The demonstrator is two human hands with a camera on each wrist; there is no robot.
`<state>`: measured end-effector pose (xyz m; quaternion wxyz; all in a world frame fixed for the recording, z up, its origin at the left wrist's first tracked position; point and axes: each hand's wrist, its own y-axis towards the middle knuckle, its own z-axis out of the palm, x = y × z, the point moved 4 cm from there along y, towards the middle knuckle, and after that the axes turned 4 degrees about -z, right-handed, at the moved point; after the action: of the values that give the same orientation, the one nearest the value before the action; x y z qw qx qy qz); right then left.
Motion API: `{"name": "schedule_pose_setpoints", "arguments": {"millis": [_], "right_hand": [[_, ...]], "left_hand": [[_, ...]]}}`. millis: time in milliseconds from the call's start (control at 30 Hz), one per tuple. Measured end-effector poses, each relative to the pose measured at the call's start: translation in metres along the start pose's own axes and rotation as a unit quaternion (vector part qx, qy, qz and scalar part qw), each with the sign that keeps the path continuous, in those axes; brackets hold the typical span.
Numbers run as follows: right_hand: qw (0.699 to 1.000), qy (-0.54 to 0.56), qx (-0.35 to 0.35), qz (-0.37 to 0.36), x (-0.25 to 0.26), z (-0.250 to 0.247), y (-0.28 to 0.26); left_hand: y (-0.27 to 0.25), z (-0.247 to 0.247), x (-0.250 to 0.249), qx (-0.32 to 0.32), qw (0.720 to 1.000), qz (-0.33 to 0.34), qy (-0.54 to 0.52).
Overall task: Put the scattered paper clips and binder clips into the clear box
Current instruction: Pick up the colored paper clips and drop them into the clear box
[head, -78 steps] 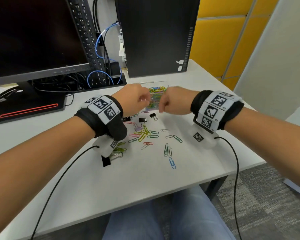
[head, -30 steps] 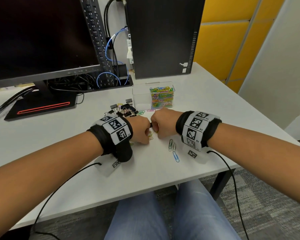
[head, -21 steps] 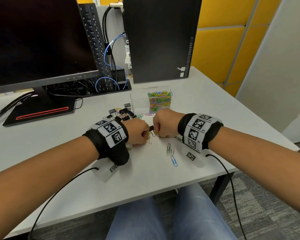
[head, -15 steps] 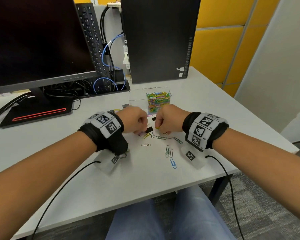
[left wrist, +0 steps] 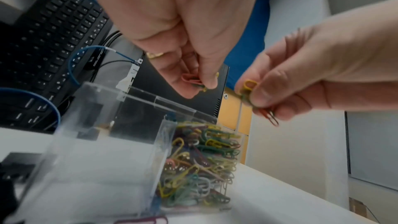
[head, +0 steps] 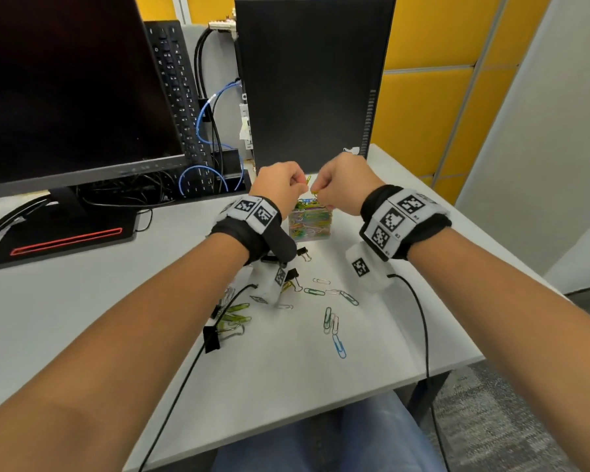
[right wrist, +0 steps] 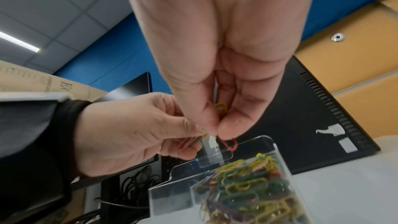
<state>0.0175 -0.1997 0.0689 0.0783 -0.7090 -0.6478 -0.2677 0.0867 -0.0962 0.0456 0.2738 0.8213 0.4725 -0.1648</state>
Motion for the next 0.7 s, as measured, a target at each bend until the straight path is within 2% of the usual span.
{"name": "schedule_pose_setpoints", "arguments": {"millis": [167, 300, 433, 567, 700], "right_hand": [[1.000, -0.014, -0.015, 0.023, 0.000, 0.005, 0.023], [0.998, -0.058, 0.015, 0.018, -0.007, 0.016, 0.030], [0.998, -0.063, -0.006, 0.004, -0.012, 0.018, 0.027], [0.996, -0.086, 0.031, 0.005, -0.017, 0.024, 0.024], [0.993, -0.090, 0.071, 0.003, -0.019, 0.026, 0.016]], "left_hand": [[0.000, 0.008, 0.006, -0.009, 0.999, -0.031, -0.023], [-0.003, 0.009, 0.008, 0.008, 0.999, -0.031, -0.002], [-0.006, 0.006, 0.011, 0.061, 0.998, -0.004, 0.033], [-0.016, 0.002, 0.015, 0.127, 0.988, 0.025, 0.084], [-0.028, -0.007, 0.017, 0.165, 0.976, 0.044, 0.132]]}}
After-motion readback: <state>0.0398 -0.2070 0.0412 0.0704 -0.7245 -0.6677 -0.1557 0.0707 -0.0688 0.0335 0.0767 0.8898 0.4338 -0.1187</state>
